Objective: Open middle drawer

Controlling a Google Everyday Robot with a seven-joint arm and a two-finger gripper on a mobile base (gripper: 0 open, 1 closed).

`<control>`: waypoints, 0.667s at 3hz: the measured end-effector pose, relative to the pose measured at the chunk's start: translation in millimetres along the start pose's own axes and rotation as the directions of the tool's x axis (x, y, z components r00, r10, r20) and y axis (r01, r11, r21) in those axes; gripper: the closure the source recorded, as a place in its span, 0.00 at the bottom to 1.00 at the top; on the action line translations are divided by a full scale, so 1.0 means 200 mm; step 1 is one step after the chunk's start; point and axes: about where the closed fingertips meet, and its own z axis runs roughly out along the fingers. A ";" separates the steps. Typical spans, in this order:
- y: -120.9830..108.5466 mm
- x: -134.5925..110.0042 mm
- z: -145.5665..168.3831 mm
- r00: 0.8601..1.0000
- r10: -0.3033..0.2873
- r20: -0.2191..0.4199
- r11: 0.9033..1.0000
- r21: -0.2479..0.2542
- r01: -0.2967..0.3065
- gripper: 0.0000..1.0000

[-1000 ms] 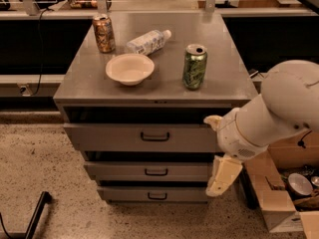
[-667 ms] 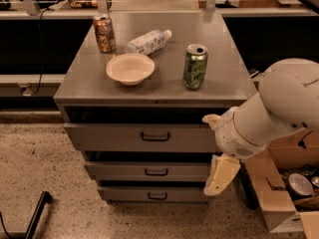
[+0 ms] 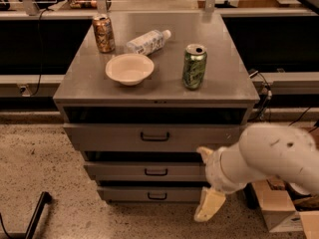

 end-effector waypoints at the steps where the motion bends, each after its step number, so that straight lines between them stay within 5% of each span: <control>1: 0.07 0.07 0.13 1.000 0.010 -0.001 1.000 0.011 -0.010 0.00; 2: 0.05 0.06 0.12 1.000 0.008 0.001 1.000 0.019 -0.008 0.00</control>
Offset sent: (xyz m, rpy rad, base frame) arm -0.0085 -0.0004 -0.0315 0.0004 -0.0079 -0.0140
